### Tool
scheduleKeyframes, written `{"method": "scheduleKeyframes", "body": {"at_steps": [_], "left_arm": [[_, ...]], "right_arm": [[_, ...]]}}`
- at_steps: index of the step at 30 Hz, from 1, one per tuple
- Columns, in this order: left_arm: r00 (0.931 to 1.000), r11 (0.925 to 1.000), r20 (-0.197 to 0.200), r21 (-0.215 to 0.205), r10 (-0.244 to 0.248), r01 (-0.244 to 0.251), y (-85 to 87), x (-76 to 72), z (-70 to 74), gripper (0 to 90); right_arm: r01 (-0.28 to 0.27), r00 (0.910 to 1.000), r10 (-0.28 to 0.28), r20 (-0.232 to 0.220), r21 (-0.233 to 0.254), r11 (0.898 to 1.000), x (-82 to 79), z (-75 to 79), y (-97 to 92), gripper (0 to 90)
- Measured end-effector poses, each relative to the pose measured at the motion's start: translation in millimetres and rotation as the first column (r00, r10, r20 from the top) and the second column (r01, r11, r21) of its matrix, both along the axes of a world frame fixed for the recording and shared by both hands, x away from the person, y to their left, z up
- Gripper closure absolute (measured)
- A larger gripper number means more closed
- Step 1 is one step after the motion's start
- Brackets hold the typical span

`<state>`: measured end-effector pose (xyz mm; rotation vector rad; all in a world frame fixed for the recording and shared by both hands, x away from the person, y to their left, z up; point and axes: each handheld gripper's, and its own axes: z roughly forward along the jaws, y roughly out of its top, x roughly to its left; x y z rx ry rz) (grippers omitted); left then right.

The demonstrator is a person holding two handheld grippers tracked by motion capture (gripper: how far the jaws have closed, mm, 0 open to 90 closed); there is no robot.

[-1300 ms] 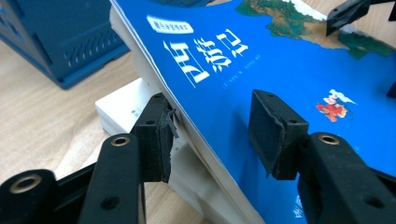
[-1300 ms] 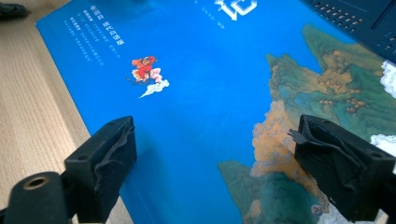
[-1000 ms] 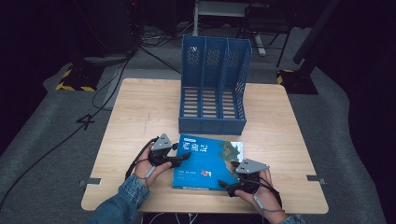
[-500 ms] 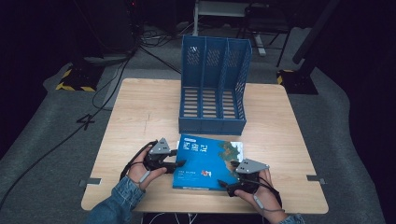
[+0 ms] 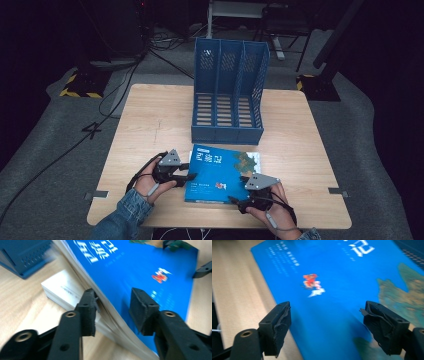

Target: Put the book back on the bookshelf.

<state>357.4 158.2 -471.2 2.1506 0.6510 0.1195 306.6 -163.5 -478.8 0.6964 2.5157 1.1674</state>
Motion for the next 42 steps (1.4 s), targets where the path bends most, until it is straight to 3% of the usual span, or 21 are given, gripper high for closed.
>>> {"method": "scheduleKeyframes", "body": {"at_steps": [2, 6, 9, 12, 20, 23, 27, 32, 41, 42], "left_arm": [[0.9988, 0.9996, -0.044, 0.012, -0.023, 0.024, 1.8, -2.2, -0.1, 61.2], [0.998, 0.9993, -0.055, 0.016, -0.032, 0.033, 0.8, -5.2, -1.4, 61.3], [0.9961, 0.9995, -0.086, -0.025, -0.021, 0.019, 2.5, -4.3, -2.0, 65.7], [0.994, 0.9993, -0.109, -0.037, 0.0, -0.004, 2.6, -5.4, -2.0, 69.2], [0.9878, 0.9982, -0.155, -0.06, -0.01, 0.0, 0.9, -7.1, 6.9, 79.7], [0.9811, 0.9969, -0.193, -0.079, -0.012, -0.003, 0.5, -6.8, 11.9, 81.9], [0.9795, 0.9979, -0.202, -0.062, 0.005, -0.017, -2.5, -6.2, 16.2, 82.6], [0.9789, 0.9972, -0.204, -0.073, -0.002, -0.013, -7.3, -3.9, 22.6, 83.1], [0.9696, 0.9967, -0.245, -0.079, -0.004, -0.016, -23.7, -7.4, 44.0, 83.3], [0.9693, 0.9968, -0.246, -0.078, -0.002, -0.018, -24.9, -7.5, 45.5, 83.3]], "right_arm": [[-0.025, 0.9997, 0.025, 0.002, -0.01, 1.0, -2.6, 0.5, 6.0, 23.5], [-0.056, 0.9984, 0.056, -0.001, -0.013, 0.998, -5.2, 1.8, 13.3, 23.4], [-0.085, 0.9964, 0.085, -0.001, -0.01, 0.996, -7.5, 4.9, 20.0, 23.4], [-0.098, 0.9952, 0.098, 0.002, -0.011, 0.995, -8.1, 7.4, 25.2, 22.9], [-0.133, 0.9911, 0.133, 0.009, -0.006, 0.991, -10.1, 11.7, 38.6, 21.3], [-0.158, 0.9871, 0.158, 0.025, -0.006, 0.987, -10.2, 15.0, 50.3, 19.2], [-0.154, 0.9873, 0.154, 0.039, -0.01, 0.988, -9.8, 15.0, 56.0, 18.7], [-0.148, 0.9871, 0.15, 0.057, -0.024, 0.989, -9.5, 13.2, 61.2, 17.2], [-0.154, 0.9746, 0.166, 0.151, -0.09, 0.984, -13.2, 10.0, 71.9, 17.0], [-0.149, 0.9679, 0.167, 0.188, -0.104, 0.983, -14.5, 10.6, 72.5, 16.8]]}}
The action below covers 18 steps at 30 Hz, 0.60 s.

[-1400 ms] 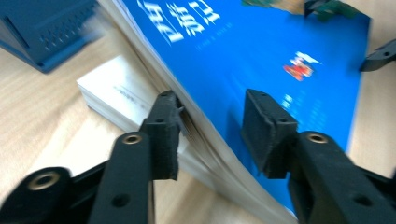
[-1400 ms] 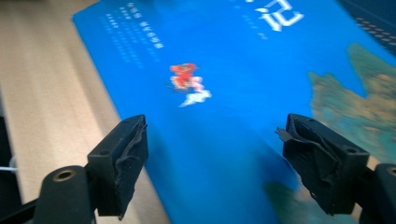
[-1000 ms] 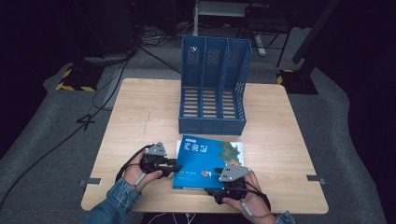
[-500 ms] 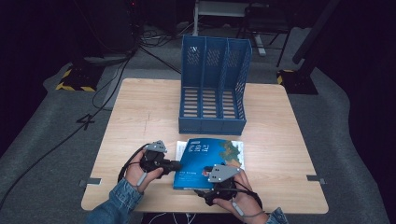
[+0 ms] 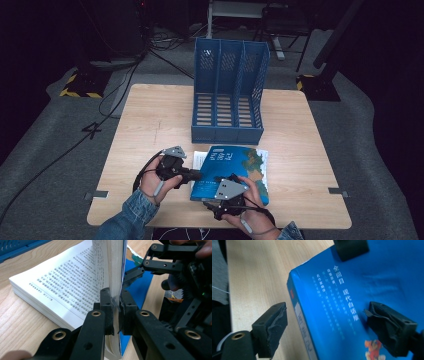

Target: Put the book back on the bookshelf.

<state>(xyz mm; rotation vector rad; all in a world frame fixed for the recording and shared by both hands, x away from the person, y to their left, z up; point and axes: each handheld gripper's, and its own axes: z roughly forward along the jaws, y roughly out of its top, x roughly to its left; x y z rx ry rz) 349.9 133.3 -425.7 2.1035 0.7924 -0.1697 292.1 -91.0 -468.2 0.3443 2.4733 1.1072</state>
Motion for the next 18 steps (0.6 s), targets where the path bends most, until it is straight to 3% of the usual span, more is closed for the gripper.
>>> {"method": "scheduleKeyframes", "body": {"at_steps": [2, 6, 9, 18], "left_arm": [[0.9999, 1.0, -0.013, 0.0, 0.007, -0.007, -2.2, 0.9, 3.4, 83.4], [0.9997, 0.9998, -0.02, 0.006, 0.017, -0.017, -7.8, 2.7, 10.9, 83.4], [0.9996, 0.9996, -0.02, 0.018, 0.021, -0.02, -12.8, 3.7, 16.7, 83.4], [0.9997, 0.9998, -0.015, 0.012, 0.018, -0.018, -15.1, 3.2, 20.4, 83.4]], "right_arm": [[0.005, 0.9994, -0.005, 0.033, -0.014, 1.0, -1.1, 1.0, -0.4, 16.8], [0.03, 0.997, -0.03, 0.071, 0.003, 1.0, -2.6, 0.9, -3.8, 15.1], [0.022, 0.9931, -0.023, 0.115, 0.016, 1.0, -4.9, -5.2, -3.0, 3.2], [0.053, 0.9809, -0.051, 0.188, -0.002, 0.999, -9.2, -9.5, 1.1, 0.0]]}}
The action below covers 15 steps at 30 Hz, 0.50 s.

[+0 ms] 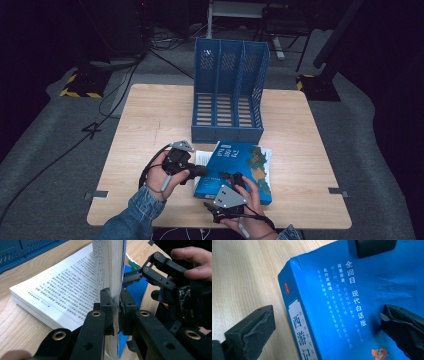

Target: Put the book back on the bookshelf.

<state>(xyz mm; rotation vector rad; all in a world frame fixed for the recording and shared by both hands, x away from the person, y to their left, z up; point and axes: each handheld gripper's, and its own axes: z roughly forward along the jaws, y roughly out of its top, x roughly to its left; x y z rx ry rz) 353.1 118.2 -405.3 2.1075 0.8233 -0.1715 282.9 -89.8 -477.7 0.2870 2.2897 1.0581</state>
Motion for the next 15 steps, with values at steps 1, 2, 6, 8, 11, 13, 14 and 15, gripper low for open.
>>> {"method": "scheduleKeyframes", "body": {"at_steps": [1, 2, 6, 8, 11, 13, 14, 15], "left_arm": [[1.0, 1.0, 0.001, -0.002, 0.0, 0.0, -0.3, 0.3, -0.2, 83.4], [1.0, 1.0, 0.0, 0.001, 0.0, 0.0, -0.6, 0.9, -0.5, 83.4], [1.0, 1.0, 0.0, 0.001, 0.002, -0.002, -2.3, 1.2, -1.7, 83.3], [1.0, 1.0, 0.004, -0.001, -0.001, 0.001, -2.7, 0.8, -1.9, 83.3], [0.9999, 0.9999, 0.007, 0.004, -0.013, 0.012, -3.9, 0.7, -3.2, 83.3], [1.0, 1.0, 0.002, 0.003, -0.01, 0.01, -3.3, 1.5, -4.7, 83.3], [1.0, 1.0, -0.005, -0.002, -0.006, 0.006, -2.8, 2.2, -6.1, 83.2], [0.9999, 1.0, -0.01, -0.002, -0.006, 0.006, -2.4, 2.9, -7.1, 83.2]], "right_arm": [[0.008, 1.0, -0.008, 0.006, 0.002, 1.0, -0.3, -0.7, 0.7, 0.0], [0.012, 0.9999, -0.012, 0.011, 0.001, 1.0, -0.3, -1.3, 1.3, 0.0], [0.052, 0.9971, -0.048, 0.059, -0.066, 0.997, -0.7, -4.8, 7.3, 0.0], [0.059, 0.9959, -0.053, 0.073, -0.081, 0.995, -1.1, -5.5, 8.6, 0.0], [0.102, 0.9893, -0.089, 0.116, -0.11, 0.989, -2.7, -8.9, 12.9, 0.0], [0.109, 0.9882, -0.096, 0.119, -0.103, 0.989, -0.4, -10.1, 12.6, 0.0], [0.11, 0.988, -0.098, 0.119, -0.098, 0.989, 0.6, -10.5, 12.0, 0.0], [0.1, 0.989, -0.089, 0.118, -0.097, 0.99, 2.1, -11.5, 11.2, 0.0]]}}
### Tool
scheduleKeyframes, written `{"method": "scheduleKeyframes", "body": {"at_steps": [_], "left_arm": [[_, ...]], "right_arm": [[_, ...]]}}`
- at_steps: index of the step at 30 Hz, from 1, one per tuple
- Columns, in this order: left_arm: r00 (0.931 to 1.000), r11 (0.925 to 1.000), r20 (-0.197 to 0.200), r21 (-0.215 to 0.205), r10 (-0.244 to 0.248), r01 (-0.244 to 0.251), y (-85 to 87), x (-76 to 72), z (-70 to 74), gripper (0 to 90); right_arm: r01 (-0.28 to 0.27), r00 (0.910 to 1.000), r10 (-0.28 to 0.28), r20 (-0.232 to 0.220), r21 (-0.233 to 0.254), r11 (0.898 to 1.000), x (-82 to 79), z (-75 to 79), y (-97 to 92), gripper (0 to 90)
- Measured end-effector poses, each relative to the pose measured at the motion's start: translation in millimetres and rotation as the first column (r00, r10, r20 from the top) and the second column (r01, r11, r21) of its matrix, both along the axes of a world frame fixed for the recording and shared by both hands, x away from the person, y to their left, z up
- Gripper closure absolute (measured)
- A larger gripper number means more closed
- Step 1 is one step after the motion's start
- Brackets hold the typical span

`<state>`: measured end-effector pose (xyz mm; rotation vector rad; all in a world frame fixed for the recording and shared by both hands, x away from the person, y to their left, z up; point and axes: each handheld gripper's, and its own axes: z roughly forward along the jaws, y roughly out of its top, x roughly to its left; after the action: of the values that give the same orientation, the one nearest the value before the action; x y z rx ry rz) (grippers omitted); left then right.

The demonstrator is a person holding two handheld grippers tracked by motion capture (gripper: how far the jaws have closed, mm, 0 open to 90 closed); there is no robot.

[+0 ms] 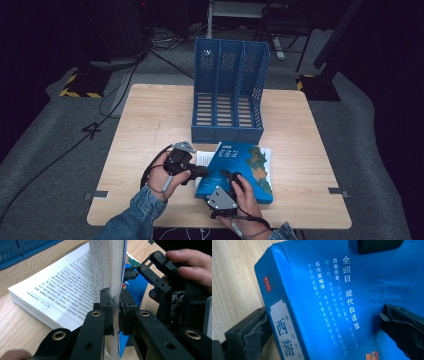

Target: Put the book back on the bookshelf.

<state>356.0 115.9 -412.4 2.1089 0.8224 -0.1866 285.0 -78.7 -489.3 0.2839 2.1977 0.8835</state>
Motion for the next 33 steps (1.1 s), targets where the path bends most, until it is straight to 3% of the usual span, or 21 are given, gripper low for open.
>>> {"method": "scheduleKeyframes", "body": {"at_steps": [5, 7, 10, 18, 24, 26, 33], "left_arm": [[0.9998, 0.9999, -0.02, 0.011, 0.007, -0.007, 0.6, 2.3, -4.7, 83.2], [0.9997, 1.0, -0.025, 0.002, 0.006, -0.006, 0.6, 2.7, -7.0, 83.0], [0.9997, 1.0, -0.026, 0.001, 0.005, -0.005, 0.3, 2.9, -7.4, 83.0], [0.9993, 0.9999, -0.033, -0.001, 0.016, -0.016, 0.0, 4.0, -9.8, 82.7], [0.9992, 0.9997, -0.032, 0.002, 0.024, -0.024, -0.3, 3.6, -9.2, 82.6], [0.9992, 0.9996, -0.03, -0.007, 0.026, -0.026, -0.6, 3.1, -9.3, 82.6], [0.9981, 0.9967, -0.045, -0.066, 0.044, -0.047, 0.0, 3.2, -14.9, 82.1]], "right_arm": [[-0.009, 0.9998, 0.009, 0.018, 0.007, 1.0, 1.8, -7.4, -1.1, 0.0], [0.001, 0.9969, 0.001, 0.079, -0.02, 1.0, 3.2, -15.9, -1.3, 0.0], [0.016, 0.9946, -0.013, 0.102, -0.029, 0.999, 3.9, -18.4, -1.0, 0.0], [0.042, 0.9933, -0.035, 0.11, -0.063, 0.997, 6.3, -19.7, 3.2, 0.0], [0.058, 0.99, -0.052, 0.131, -0.041, 0.997, 5.9, -22.6, 4.2, 0.0], [0.081, 0.9857, -0.074, 0.151, -0.037, 0.996, 5.1, -24.1, 6.4, 0.0], [0.08, 0.9764, -0.066, 0.206, -0.063, 0.995, 10.1, -25.6, 3.6, 0.0]]}}
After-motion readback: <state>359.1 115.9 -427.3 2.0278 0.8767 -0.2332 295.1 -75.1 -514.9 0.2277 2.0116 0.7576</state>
